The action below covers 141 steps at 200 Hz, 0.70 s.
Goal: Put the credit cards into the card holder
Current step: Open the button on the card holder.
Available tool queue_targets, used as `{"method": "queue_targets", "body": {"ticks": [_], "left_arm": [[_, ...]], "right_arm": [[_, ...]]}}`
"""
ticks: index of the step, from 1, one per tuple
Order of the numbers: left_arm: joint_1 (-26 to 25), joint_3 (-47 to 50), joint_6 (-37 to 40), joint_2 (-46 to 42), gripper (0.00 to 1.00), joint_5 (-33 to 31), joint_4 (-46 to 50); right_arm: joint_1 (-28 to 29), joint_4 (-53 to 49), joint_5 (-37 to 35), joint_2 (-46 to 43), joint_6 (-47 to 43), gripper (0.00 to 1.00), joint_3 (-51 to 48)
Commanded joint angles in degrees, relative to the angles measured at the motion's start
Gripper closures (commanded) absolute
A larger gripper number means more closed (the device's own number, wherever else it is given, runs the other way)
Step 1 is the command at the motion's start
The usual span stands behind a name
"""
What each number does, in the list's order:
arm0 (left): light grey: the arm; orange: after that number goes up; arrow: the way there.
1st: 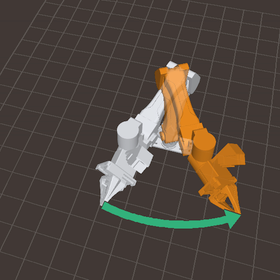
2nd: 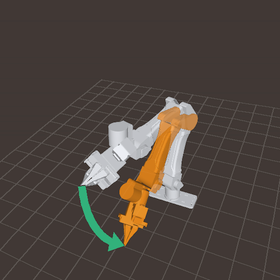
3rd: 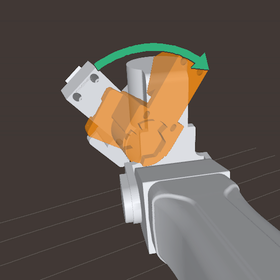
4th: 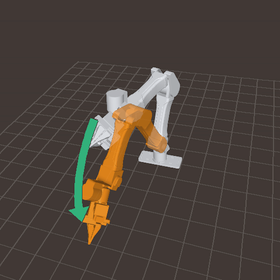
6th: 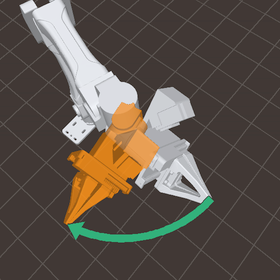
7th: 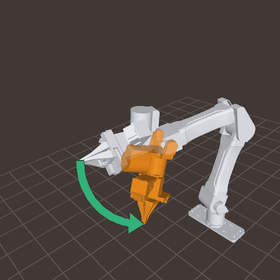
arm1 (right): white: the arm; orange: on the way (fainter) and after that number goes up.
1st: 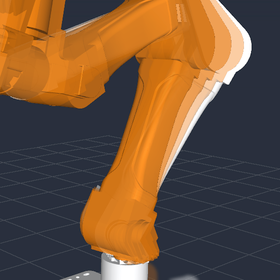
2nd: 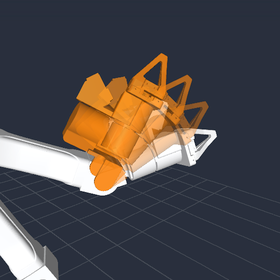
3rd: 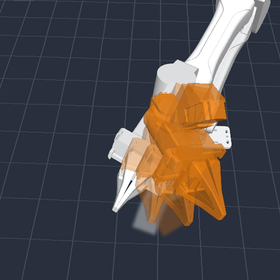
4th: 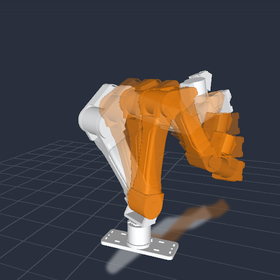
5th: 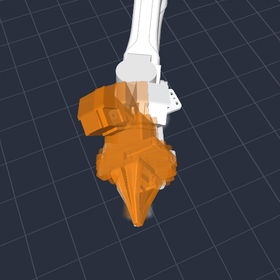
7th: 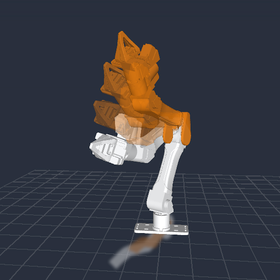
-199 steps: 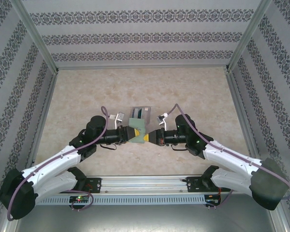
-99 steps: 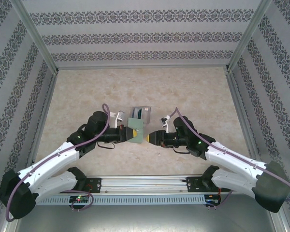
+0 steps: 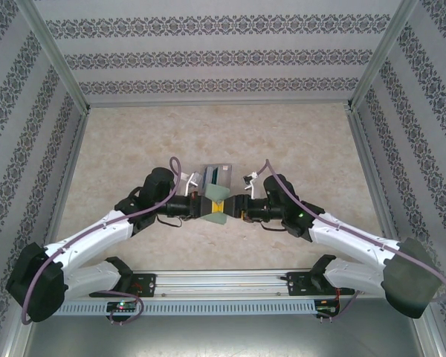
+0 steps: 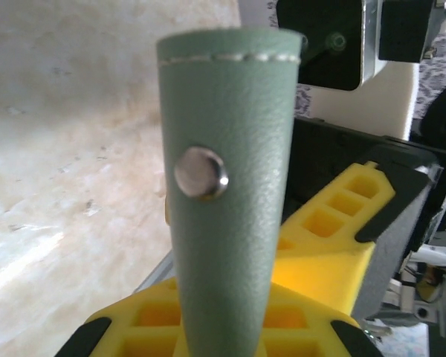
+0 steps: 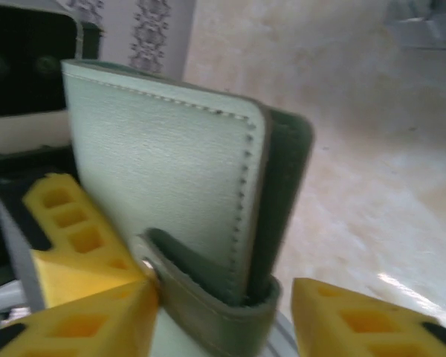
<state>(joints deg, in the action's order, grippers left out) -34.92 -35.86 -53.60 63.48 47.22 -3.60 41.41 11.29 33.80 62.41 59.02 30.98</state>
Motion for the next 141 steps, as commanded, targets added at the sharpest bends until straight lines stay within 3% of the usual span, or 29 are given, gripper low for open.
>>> {"method": "queue_targets", "body": {"ticks": [1,24,33,46,64,82,108,141], "left_arm": [[-0.09,0.35,-3.88,0.39,0.92,8.42,-11.14],[-0.13,-0.07,-3.34,-0.50,0.86,8.11,-9.84],[0.00,-0.94,-2.20,-1.18,0.73,7.54,-7.17],[0.02,-2.47,0.67,-2.40,0.41,6.37,-1.52],[0.92,-2.84,2.01,-4.12,0.30,5.08,2.21],[2.57,-0.83,0.07,-5.76,0.31,3.95,0.93],[4.58,0.85,-1.79,-7.35,0.52,2.80,-0.49],[4.61,0.27,-0.73,-5.79,0.69,3.32,-1.30]], "right_arm": [[-2.32,13.34,3.95,-0.47,6.30,0.72,-2.62],[-3.06,15.40,5.37,-1.95,8.32,0.94,-3.10],[-3.26,15.14,5.40,-2.89,8.56,0.96,-3.34],[-3.83,13.47,5.01,-4.29,7.84,0.96,-3.68],[-4.44,12.57,4.51,-5.52,7.55,0.97,-4.84],[-4.74,12.83,4.77,-5.73,7.85,0.97,-5.83],[-4.74,14.02,6.53,-4.49,8.39,0.96,-6.46],[-3.98,13.89,8.38,-2.81,7.42,0.95,-5.05]]}}
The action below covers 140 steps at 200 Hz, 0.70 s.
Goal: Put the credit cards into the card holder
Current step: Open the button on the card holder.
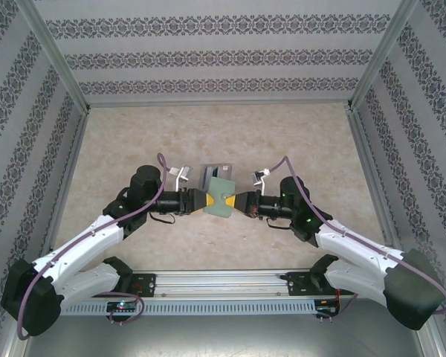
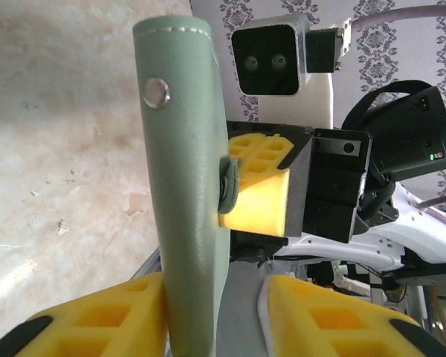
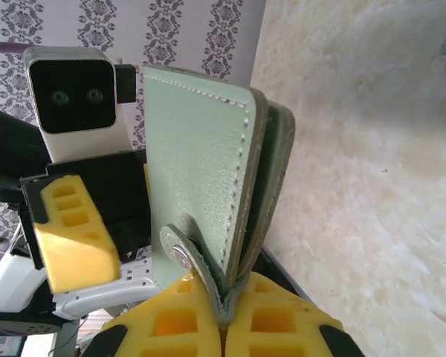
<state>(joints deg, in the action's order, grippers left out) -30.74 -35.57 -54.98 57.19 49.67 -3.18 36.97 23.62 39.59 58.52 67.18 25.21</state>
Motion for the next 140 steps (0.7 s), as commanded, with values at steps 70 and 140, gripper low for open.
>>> {"method": "queue_targets", "body": {"ticks": [70,140], "left_arm": [[0.49,-4.83,6.98,4.94,1.00,0.23,8.00],[-0.28,-7.92,14.21,7.96,1.00,-10.65,23.78]], "right_arm": [[1.02,-10.61,0.12,4.61,-8.23,0.57,6.62],[7.86,-40.98,-22.00,7.48,-22.70,0.43,18.67]]}}
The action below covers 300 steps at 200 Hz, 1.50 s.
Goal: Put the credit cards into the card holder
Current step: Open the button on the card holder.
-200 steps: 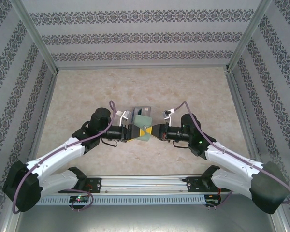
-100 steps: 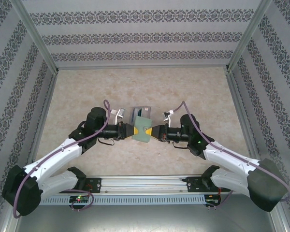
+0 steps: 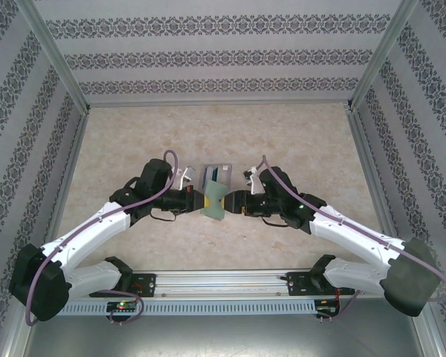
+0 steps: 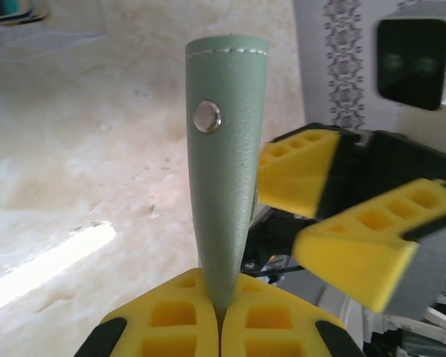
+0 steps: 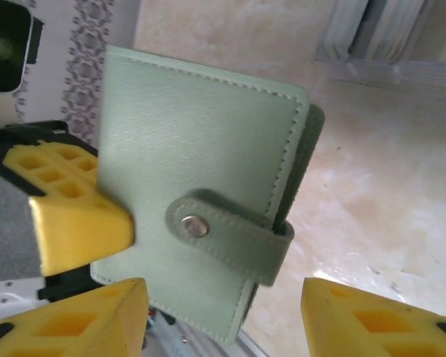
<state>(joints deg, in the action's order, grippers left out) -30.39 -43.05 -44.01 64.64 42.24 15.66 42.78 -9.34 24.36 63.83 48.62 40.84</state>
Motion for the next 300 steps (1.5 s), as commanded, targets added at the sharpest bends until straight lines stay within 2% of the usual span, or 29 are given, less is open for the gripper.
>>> {"method": "queue_targets", "body": {"ticks": [1,40,69,110,140,157,183,234,250,275,300], "left_arm": [[-0.63,-0.41,3.28,0.54,1.00,-3.26,4.92],[-1.28,0.92,2.09,1.33,1.00,-2.31,2.17],[-1.55,0.46,2.48,2.67,1.00,-0.67,1.70],[-1.95,0.49,2.18,2.90,1.00,-0.45,0.65],[-1.96,1.14,1.90,1.90,1.00,-1.36,-0.74],[-1.96,1.03,2.20,2.01,1.00,-2.47,0.27],[-1.95,2.37,2.00,2.68,1.00,-4.32,-0.75],[-1.99,4.28,3.43,5.60,1.00,-7.83,-1.23],[-1.96,5.94,3.04,9.14,0.72,-6.20,-4.02],[-2.00,7.93,2.84,14.53,0.55,-4.11,-8.39],[-2.06,9.90,1.53,15.27,0.33,-1.52,-14.03]], "right_arm": [[2.22,-8.09,-6.86,2.30,-4.10,0.43,3.16],[5.73,-8.33,-8.80,9.96,-2.95,0.47,8.92],[6.65,-8.71,-11.79,16.10,-0.84,0.53,12.85],[7.58,-6.69,-13.03,20.28,0.36,0.54,14.94],[7.08,-6.20,-17.13,20.19,2.61,0.85,11.54],[6.05,-6.14,-17.27,19.44,3.77,1.00,9.61],[5.41,-6.83,-19.82,16.84,3.23,1.00,6.72],[3.40,-6.69,-19.32,12.34,1.83,1.00,-0.41],[2.88,-5.70,-18.69,11.30,1.70,1.00,-3.01],[2.89,-4.03,-17.10,8.66,0.94,1.00,-4.84],[3.36,-5.11,-16.75,4.23,0.48,1.00,-4.41]]}}
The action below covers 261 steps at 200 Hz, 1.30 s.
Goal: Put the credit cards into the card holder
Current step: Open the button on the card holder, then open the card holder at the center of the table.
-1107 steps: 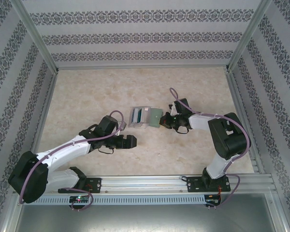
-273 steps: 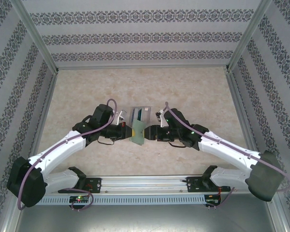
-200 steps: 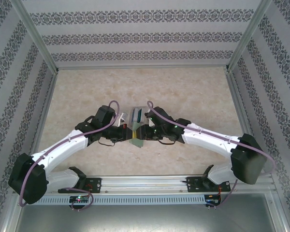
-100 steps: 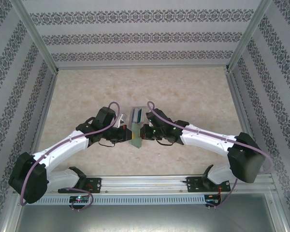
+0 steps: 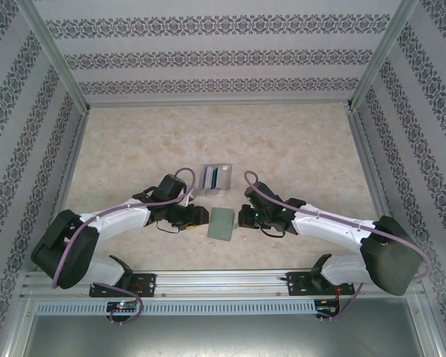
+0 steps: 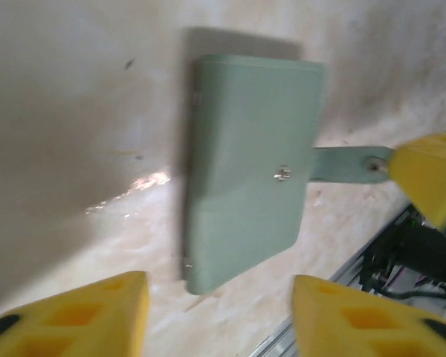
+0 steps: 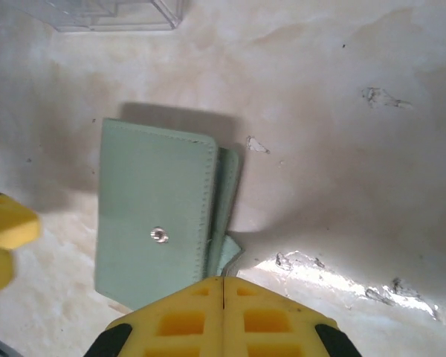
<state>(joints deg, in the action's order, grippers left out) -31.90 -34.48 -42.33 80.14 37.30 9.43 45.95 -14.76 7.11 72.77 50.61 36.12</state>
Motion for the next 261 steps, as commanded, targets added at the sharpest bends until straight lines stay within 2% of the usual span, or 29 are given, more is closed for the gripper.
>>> {"method": "queue_targets", "body": {"ticks": [1,40,62,121,172,184,199,216,237,261], "left_arm": [[-0.54,1.34,-0.14,-0.28,0.32,3.41,-7.87],[-0.56,2.93,-2.13,-2.26,0.11,6.61,-12.78],[-0.54,2.50,-1.57,-3.12,0.04,5.92,-11.37],[-0.62,2.08,-1.43,-1.01,0.05,5.96,-12.42],[-0.53,0.74,2.02,-1.13,0.07,3.52,-6.89],[-0.54,0.21,2.61,-0.59,0.14,3.05,-5.60],[-0.56,0.20,2.75,-0.41,0.33,2.55,-5.31],[-0.59,-0.01,3.53,-0.78,0.46,0.82,-3.85],[-0.54,-1.01,5.15,-1.47,0.67,-1.53,-0.04],[-0.53,-1.44,6.26,-1.11,0.81,-2.03,1.03]], "right_arm": [[0.19,0.20,0.52,-4.86,-1.49,1.00,0.33],[0.65,-0.06,3.49,-8.31,-0.66,1.00,0.71],[1.50,0.83,3.70,-9.13,0.18,1.00,1.61],[3.49,6.33,7.53,-7.44,0.78,1.00,4.04],[4.71,7.84,7.10,-6.04,0.06,1.00,4.66],[4.76,7.84,7.15,-5.09,0.11,1.00,4.51],[4.76,7.72,7.20,-4.27,0.13,1.00,4.26],[4.83,6.56,6.27,-4.29,-0.40,1.00,3.87],[4.76,4.47,4.62,-5.03,-0.85,1.00,3.70],[4.67,4.32,4.39,-5.61,-1.30,1.00,3.30]]}}
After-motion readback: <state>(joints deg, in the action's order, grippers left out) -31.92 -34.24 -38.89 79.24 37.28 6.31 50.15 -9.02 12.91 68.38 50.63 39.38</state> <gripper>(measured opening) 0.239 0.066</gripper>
